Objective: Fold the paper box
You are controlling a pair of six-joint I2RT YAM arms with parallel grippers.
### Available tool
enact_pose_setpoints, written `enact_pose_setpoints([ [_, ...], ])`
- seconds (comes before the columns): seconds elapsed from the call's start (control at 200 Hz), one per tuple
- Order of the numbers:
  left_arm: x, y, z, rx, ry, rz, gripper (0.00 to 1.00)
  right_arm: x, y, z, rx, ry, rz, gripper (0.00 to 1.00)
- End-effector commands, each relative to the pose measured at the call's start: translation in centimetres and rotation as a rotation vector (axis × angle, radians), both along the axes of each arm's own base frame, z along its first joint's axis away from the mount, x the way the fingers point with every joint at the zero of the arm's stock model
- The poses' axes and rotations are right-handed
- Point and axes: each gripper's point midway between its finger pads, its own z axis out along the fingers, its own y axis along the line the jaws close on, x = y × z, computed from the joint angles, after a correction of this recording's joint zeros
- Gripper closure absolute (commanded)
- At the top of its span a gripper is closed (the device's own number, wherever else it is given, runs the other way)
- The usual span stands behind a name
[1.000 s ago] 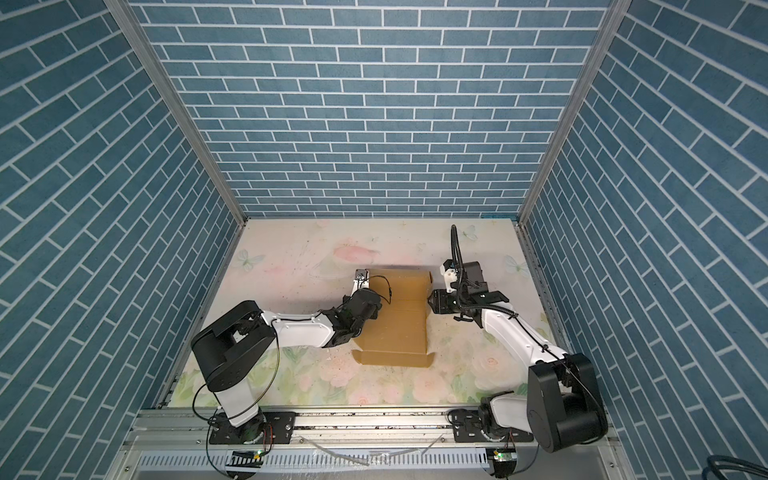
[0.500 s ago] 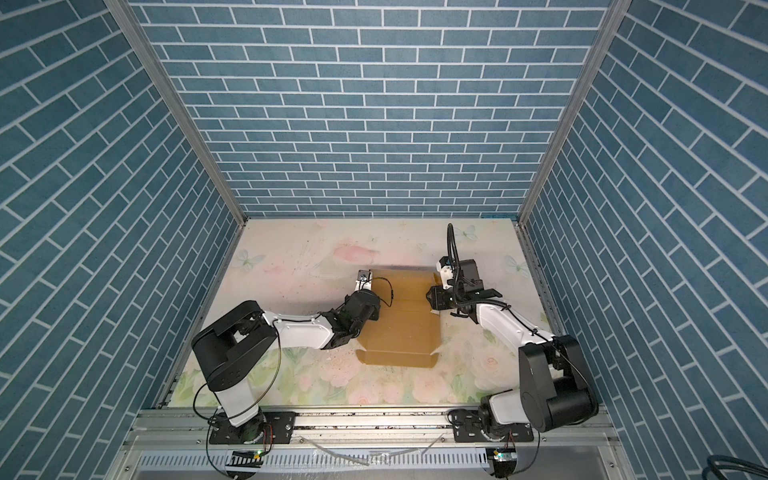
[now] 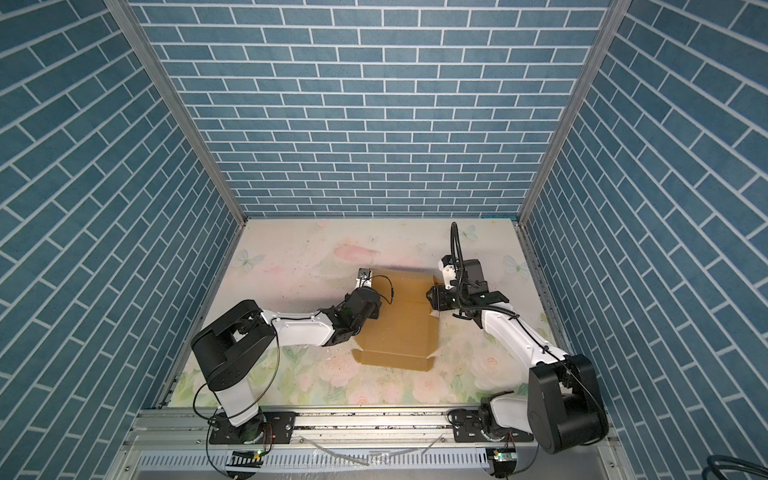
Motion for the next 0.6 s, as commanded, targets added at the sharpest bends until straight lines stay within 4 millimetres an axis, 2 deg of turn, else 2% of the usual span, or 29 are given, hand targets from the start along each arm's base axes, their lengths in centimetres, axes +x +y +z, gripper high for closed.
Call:
enact_pose_setpoints([
  [0.0,-2.4,2.2,-3.7,0.124,0.178,-0.016,1.00,-1.0,-0.2,0.4,0.006,0.031,-0.019,0.44],
  [0.32,-2.1,2.7,-4.3,0.129,0.282,0.012,1.00,-1.9,-0.6,-0.5,0.009,0.055,-0.041,0.44],
  [0.595,-1.6,2.4,-4.8,0.129,0.334,-0.003,1.00,-1.6,-0.8,-0.5,-0.009,0.055,-0.048,0.43],
])
